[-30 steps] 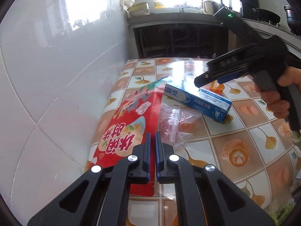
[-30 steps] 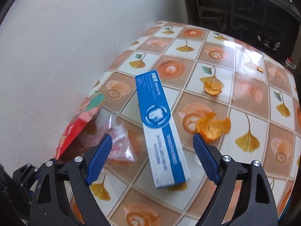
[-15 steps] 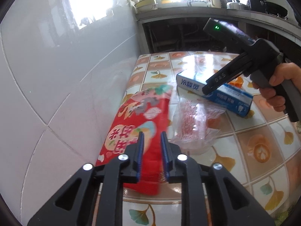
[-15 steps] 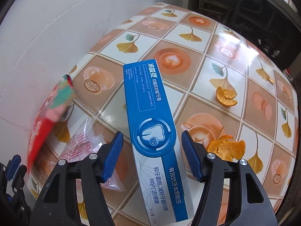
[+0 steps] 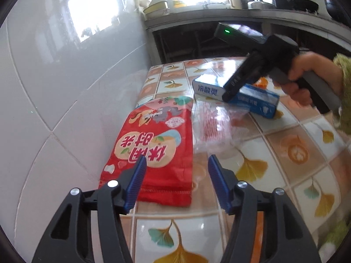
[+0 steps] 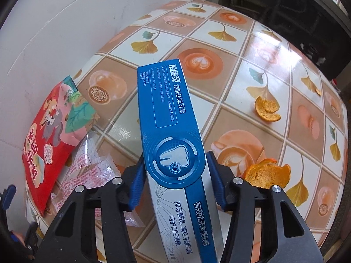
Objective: Collect trash
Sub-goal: 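Grasp the red snack bag edge with the left tool while the right tool holds the box, then lift the red snack bag with the left tool while the right tool holds the box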
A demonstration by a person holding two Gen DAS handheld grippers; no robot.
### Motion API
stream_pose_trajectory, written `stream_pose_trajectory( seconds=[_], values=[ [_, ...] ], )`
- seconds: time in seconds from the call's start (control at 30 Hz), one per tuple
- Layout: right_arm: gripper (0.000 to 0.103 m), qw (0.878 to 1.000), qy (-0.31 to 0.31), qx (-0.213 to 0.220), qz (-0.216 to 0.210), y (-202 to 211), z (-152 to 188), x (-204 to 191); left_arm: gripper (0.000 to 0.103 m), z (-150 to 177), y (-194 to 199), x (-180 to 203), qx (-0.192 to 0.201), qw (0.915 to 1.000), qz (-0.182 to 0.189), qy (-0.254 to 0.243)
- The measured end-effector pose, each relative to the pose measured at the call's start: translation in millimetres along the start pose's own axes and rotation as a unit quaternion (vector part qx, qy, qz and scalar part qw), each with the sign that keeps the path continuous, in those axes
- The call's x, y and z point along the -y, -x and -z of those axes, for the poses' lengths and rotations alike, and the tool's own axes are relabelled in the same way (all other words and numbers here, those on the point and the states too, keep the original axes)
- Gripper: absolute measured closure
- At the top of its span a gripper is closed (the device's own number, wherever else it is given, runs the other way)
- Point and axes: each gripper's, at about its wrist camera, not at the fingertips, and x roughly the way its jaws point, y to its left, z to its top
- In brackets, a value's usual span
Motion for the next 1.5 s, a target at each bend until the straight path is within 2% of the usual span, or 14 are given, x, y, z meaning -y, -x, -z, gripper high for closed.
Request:
stream_pose_trajectory(
  seconds=[0.17, 0.37, 0.6, 0.77, 0.97, 1.03, 1.1, 1.23, 1.3, 1.37, 1.5],
  values=[
    [0.058, 1.0, -0.016, 0.022, -0.009, 14, 4, 3, 0.041, 17, 3, 4, -0.015, 0.9993, -0.02, -0.027],
    [0.058, 0.997, -0.032, 0.063, -0.042, 57, 23, 9, 0.036, 22, -8, 7, -0.029, 0.9975, -0.038, -0.051],
    [0.058, 0.99, -0.058, 0.081, -0.097, 90, 67, 20, 0.036, 9, -18, -4, -0.032, 0.9994, -0.009, -0.002],
    [0.059, 0.987, -0.077, 0.088, -0.114, 103, 90, 28, 0.034, -2, -44, -3, -0.082, 0.9966, 0.009, 0.006],
    [0.059, 0.984, -0.093, 0.094, -0.123, 113, 109, 35, 0.034, -10, -68, -5, -0.119, 0.9925, 0.002, 0.03],
    [0.059, 0.983, -0.098, 0.095, -0.126, 114, 114, 40, 0.042, -10, -70, -7, -0.117, 0.9919, 0.014, 0.046],
    [0.059, 0.982, -0.103, 0.096, -0.128, 116, 120, 43, 0.058, -12, -72, -9, -0.12, 0.9909, 0.019, 0.058],
    [0.059, 0.98, -0.112, 0.098, -0.135, 118, 128, 51, 0.081, -13, -74, -12, -0.123, 0.9903, 0.013, 0.062],
    [0.059, 0.978, -0.116, 0.101, -0.138, 120, 131, 53, 0.095, -13, -74, -15, -0.125, 0.9903, 0.005, 0.062],
    [0.059, 0.977, -0.118, 0.103, -0.141, 122, 134, 55, 0.102, -13, -73, -18, -0.127, 0.9894, 0.011, 0.07],
    [0.059, 0.976, -0.123, 0.108, -0.146, 125, 139, 58, 0.103, -10, -68, -13, -0.133, 0.9882, 0.027, 0.072]
  ],
)
